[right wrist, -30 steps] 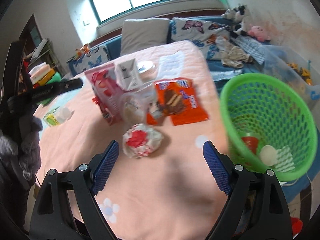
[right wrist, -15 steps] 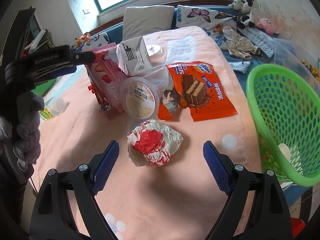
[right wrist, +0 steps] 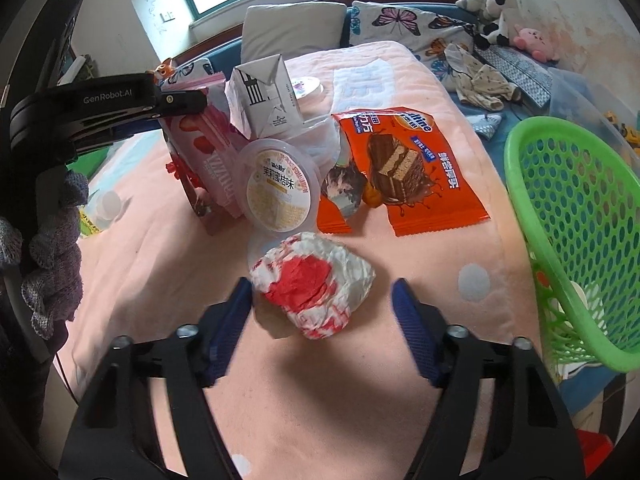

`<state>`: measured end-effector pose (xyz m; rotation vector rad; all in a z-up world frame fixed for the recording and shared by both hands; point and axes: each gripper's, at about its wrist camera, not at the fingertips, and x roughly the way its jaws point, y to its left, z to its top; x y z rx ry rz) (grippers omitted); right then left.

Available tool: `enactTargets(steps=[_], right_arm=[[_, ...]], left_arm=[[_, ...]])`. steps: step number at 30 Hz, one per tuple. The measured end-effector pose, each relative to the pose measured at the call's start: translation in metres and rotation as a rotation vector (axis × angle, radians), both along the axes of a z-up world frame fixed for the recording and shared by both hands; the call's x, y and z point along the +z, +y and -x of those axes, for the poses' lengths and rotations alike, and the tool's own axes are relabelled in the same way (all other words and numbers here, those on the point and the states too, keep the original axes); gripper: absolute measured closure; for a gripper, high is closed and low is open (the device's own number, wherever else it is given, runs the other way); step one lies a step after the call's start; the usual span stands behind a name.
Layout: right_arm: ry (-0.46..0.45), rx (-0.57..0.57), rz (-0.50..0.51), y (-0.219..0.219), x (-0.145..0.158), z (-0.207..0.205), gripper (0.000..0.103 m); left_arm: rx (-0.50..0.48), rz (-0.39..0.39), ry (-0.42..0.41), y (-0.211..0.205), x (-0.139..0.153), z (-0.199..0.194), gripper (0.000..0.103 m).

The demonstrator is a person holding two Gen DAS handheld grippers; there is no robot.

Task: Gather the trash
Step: 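Grasp the pink snack box with the left tool while the right tool approaches the wrapper, then grasp the crumpled wrapper with the right tool while the left carries the pink box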

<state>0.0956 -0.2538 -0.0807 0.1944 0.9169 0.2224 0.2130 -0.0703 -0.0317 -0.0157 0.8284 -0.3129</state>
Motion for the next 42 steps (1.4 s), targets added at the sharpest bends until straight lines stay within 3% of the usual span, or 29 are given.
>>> enactTargets(steps=[4, 10, 29, 35, 42], right_arm=[[-0.005, 0.007, -0.007, 0.001, 0.002, 0.002, 0.044], [-0.019, 0.002, -0.004, 0.002, 0.007, 0.006, 0.046], [-0.115, -0.005, -0.051, -0.013, 0.048, 0.042, 0.047], [-0.145, -0.052, -0.043, -0.037, 0.057, 0.051, 0.047], [-0.148, -0.153, -0.001, -0.091, 0.055, 0.058, 0.047]], left_arm=[[-0.014, 0.011, 0.004, 0.001, -0.001, 0.001, 0.078], [-0.010, 0.017, -0.005, 0.004, 0.002, 0.009, 0.084], [-0.023, 0.063, -0.110, 0.018, 0.055, 0.062, 0.086], [-0.076, 0.085, -0.134, 0.002, 0.071, 0.077, 0.086], [-0.171, 0.094, -0.143, -0.050, 0.080, 0.082, 0.086]])
